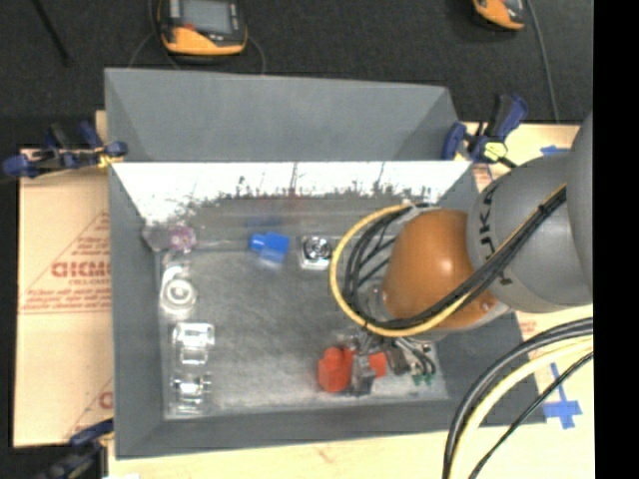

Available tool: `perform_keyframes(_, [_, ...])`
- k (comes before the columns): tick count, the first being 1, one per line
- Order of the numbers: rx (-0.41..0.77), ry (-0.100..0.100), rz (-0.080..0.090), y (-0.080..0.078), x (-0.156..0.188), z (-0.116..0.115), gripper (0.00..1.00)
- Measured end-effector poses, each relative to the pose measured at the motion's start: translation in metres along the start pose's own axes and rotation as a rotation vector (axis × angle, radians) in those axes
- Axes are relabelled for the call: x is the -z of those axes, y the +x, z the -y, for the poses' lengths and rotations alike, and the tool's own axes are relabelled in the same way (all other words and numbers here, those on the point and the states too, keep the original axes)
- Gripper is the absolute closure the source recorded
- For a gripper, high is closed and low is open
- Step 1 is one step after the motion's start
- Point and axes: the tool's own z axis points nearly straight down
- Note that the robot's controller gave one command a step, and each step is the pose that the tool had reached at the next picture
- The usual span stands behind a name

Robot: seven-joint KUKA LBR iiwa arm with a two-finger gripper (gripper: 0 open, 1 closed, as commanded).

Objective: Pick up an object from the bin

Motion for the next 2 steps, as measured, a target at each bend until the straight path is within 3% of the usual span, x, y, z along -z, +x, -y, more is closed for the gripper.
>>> perform_keyframes(1, [0.002,0.0,0.001,-0.002,0.032,0.001,1.0])
perform_keyframes(2, [0.001,0.0,0.002,-0.005,0.106,0.003,1.0])
